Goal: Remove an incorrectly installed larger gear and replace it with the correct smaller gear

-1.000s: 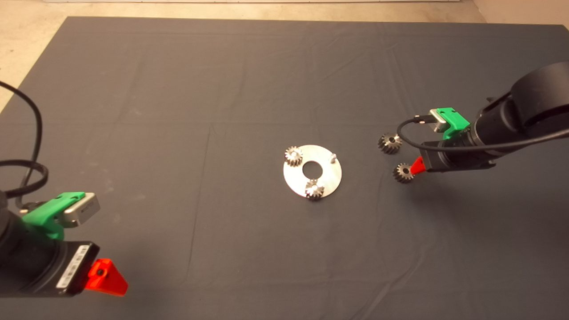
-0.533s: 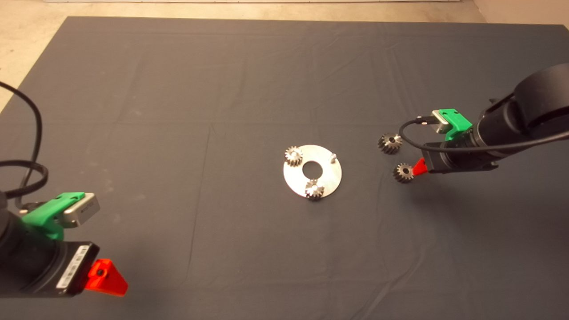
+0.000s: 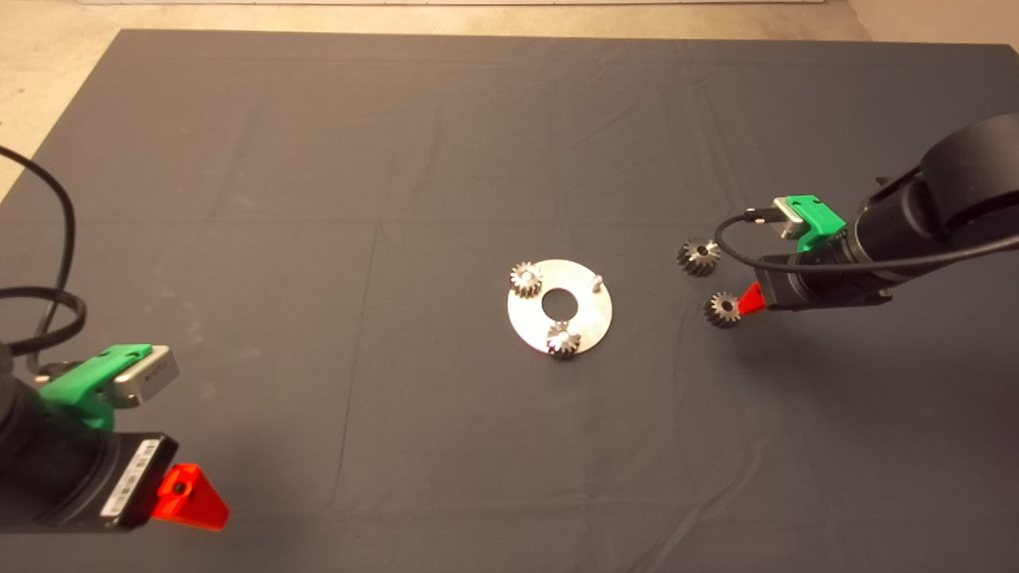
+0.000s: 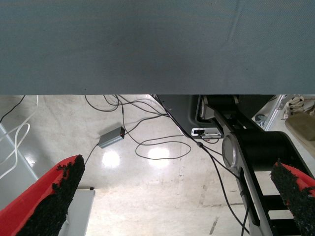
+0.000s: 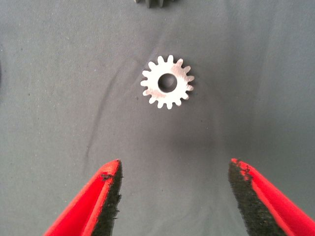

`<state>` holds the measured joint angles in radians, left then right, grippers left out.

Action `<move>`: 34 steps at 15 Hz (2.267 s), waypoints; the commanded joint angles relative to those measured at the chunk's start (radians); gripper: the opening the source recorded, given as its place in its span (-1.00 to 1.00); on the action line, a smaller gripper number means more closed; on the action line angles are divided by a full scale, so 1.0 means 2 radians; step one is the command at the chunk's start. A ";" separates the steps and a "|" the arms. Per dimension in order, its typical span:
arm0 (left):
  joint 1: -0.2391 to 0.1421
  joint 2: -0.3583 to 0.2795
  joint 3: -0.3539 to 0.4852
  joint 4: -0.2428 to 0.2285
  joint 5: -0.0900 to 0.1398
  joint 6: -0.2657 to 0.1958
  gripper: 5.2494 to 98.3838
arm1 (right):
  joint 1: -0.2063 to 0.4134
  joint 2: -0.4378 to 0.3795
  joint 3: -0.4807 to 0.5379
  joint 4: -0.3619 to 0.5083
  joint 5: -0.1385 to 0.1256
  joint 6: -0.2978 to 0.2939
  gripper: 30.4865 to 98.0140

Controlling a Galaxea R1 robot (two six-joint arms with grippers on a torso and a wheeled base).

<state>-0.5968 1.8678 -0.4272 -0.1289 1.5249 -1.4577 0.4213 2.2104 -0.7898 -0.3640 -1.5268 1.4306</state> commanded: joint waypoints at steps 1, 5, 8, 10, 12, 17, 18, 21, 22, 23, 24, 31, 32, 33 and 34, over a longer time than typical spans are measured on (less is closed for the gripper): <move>-0.005 -0.002 0.007 0.003 0.067 -0.002 1.00 | 0.011 -0.001 0.004 0.016 -0.066 0.003 -0.15; -0.005 -0.002 0.007 0.003 0.067 -0.002 1.00 | 0.011 -0.003 0.006 0.016 -0.066 0.003 0.06; -0.005 -0.002 0.007 0.002 0.067 -0.002 1.00 | 0.011 -0.001 0.005 0.016 -0.066 0.003 0.18; -0.005 -0.002 0.007 0.002 0.067 -0.002 1.00 | 0.011 -0.003 0.004 0.016 -0.066 0.003 0.25; -0.005 -0.002 0.007 0.002 0.067 -0.002 1.00 | 0.011 -0.003 0.006 0.016 -0.066 0.004 0.29; -0.005 -0.002 0.007 0.003 0.067 -0.002 1.00 | 0.004 0.000 -0.011 0.015 -0.066 0.002 0.39; -0.005 -0.001 0.007 0.003 0.067 -0.002 1.00 | 0.000 0.000 -0.016 0.012 -0.066 0.000 0.39; -0.005 -0.001 0.007 0.003 0.067 -0.002 1.00 | -0.003 0.002 -0.040 0.006 -0.066 -0.004 0.39; -0.005 -0.001 0.007 0.003 0.067 -0.002 1.00 | -0.007 0.002 -0.051 0.001 -0.066 -0.004 0.39; -0.005 -0.001 0.007 0.003 0.067 -0.002 1.00 | -0.013 0.003 -0.061 -0.006 -0.066 -0.005 0.39; -0.005 -0.001 0.007 0.003 0.067 -0.002 1.00 | -0.017 0.005 -0.066 -0.011 -0.066 -0.006 0.39; -0.005 -0.001 0.005 0.002 0.067 -0.003 1.00 | -0.039 0.021 -0.076 -0.022 -0.066 -0.004 0.39; -0.005 -0.001 0.005 0.003 0.067 -0.002 1.00 | -0.039 0.023 -0.076 -0.022 -0.066 -0.004 0.39; -0.005 -0.001 0.004 0.003 0.067 -0.002 1.00 | -0.039 0.028 -0.077 -0.022 -0.066 -0.004 0.39; -0.005 -0.001 0.004 0.002 0.067 -0.002 1.00 | -0.039 0.032 -0.080 -0.022 -0.066 -0.004 0.39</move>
<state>-0.5968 1.8679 -0.4272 -0.1287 1.5249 -1.4577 0.3404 2.2462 -0.9357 -0.3774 -1.5298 1.4226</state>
